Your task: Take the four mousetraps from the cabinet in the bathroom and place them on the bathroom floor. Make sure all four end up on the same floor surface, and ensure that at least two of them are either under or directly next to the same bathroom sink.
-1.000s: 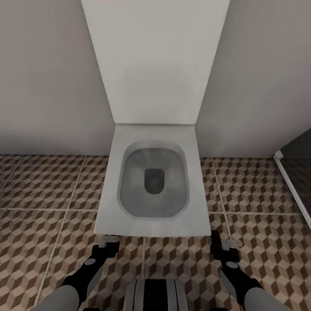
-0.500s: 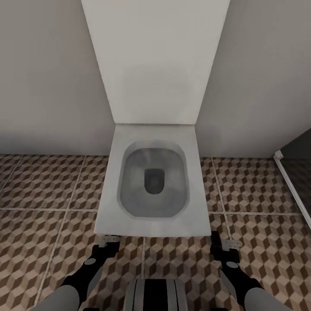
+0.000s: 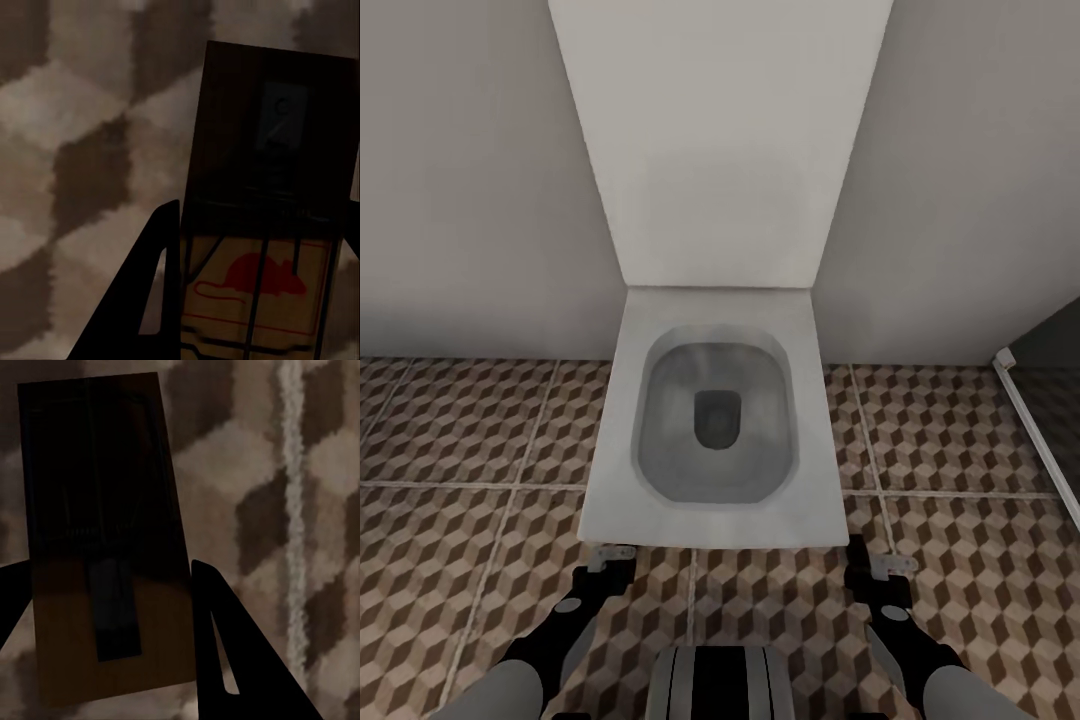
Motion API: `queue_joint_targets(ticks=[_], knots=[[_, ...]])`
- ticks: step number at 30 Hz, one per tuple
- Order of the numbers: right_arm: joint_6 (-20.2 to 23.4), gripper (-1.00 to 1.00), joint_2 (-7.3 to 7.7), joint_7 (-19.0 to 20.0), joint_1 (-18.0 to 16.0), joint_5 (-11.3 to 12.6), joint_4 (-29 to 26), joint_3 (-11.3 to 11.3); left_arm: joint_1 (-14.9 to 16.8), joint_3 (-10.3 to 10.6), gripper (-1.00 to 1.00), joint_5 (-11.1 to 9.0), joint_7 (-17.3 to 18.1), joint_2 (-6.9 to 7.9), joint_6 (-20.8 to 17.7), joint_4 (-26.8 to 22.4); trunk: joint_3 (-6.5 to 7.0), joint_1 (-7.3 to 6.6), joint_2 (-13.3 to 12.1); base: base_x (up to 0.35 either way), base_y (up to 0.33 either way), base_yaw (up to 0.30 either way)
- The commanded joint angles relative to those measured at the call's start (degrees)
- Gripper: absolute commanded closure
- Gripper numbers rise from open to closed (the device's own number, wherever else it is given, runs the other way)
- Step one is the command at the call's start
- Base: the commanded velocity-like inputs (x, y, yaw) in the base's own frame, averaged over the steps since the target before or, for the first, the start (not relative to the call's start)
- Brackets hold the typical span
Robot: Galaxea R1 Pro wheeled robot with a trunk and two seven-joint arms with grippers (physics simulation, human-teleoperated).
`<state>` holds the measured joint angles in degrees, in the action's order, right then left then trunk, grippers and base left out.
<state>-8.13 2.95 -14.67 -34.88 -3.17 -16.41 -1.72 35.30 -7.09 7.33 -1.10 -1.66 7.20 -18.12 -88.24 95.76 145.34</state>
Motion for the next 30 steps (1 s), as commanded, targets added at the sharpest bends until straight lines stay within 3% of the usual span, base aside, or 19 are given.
queue_joint_targets(ticks=[1, 9, 17, 30], knots=[[-0.2, 1.0, -0.01, -0.2, -0.1, -0.2, 0.1, -0.1, 0.0, -0.3, 1.0, 0.7, -0.8, -0.1, 0.2, 0.0, -0.03, -0.01, 0.0, 0.0, 0.0, 0.0], [-0.3, 1.0, -0.05, -0.2, 0.0, -0.2, 0.1, -0.1, 0.0, -0.2, 1.0, 0.7, -5.8, -0.04, 0.2, 0.0, -0.03, -0.01, 0.0, 0.182, 0.0, 0.0], [-0.4, 1.0, -0.05, -0.2, 0.0, -0.3, 0.1, 0.0, 0.0, -0.2, 1.0, 0.7, -5.9, 0.03, 0.2, 0.0, -0.03, -0.01, 0.0, 0.283, 0.0, 0.0], [-0.4, 1.0, -0.02, -0.1, 0.0, -0.3, 0.1, 0.1, 0.0, -0.2, 1.0, 0.8, -5.8, 0.22, 0.5, 0.0, -0.03, -0.01, 0.0, 0.03, 0.0, 0.0]])
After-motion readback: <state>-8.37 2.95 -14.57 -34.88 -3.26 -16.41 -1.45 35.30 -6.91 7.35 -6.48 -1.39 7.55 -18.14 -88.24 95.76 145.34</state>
